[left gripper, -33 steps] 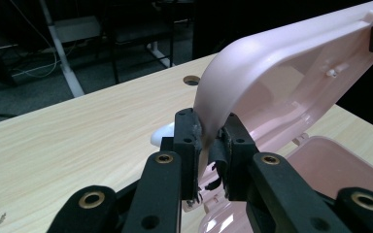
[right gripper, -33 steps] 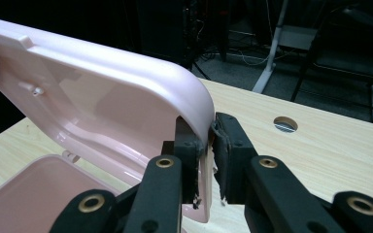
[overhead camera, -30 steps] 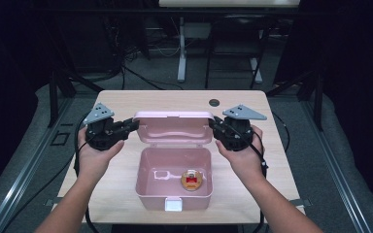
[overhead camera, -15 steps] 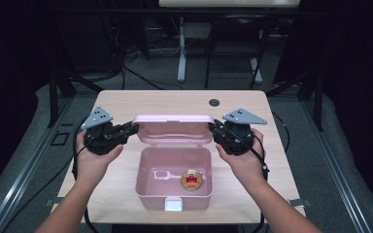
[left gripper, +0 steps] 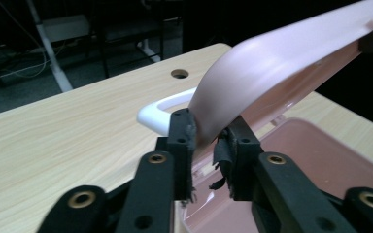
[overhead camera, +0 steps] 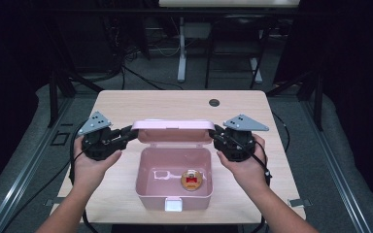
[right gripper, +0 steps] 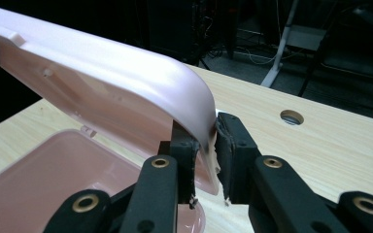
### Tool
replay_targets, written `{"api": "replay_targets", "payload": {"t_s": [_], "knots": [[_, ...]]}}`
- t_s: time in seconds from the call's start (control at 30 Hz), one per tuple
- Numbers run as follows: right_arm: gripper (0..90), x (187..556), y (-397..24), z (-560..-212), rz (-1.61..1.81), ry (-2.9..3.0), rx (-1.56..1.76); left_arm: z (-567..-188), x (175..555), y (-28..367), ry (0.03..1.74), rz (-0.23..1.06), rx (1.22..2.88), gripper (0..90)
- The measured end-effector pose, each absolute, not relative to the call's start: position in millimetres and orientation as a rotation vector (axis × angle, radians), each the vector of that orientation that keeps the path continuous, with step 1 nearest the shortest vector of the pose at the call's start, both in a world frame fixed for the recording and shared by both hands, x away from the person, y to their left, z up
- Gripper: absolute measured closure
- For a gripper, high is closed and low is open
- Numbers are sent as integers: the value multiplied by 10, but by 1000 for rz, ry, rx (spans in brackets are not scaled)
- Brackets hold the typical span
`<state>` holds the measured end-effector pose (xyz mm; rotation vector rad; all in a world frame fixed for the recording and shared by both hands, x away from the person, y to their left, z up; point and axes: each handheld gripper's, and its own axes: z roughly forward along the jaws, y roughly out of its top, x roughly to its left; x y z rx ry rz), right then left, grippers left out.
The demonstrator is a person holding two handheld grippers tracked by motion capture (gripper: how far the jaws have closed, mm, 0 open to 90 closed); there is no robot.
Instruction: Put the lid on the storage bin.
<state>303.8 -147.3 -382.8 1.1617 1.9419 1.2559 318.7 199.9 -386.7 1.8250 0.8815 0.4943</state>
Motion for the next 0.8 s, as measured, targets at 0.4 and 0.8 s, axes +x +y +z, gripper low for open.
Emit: {"api": "replay_targets", "payload": {"t_s": [0.4,0.8], "knots": [[780,2982,-1499,-3811,1260,1951,1151,-3787,3126,1986,890,518,1843,755],[781,2935,-1517,-3806,1264,1961,1144,-3801,3031,2021,883,519,1834,803]]}}
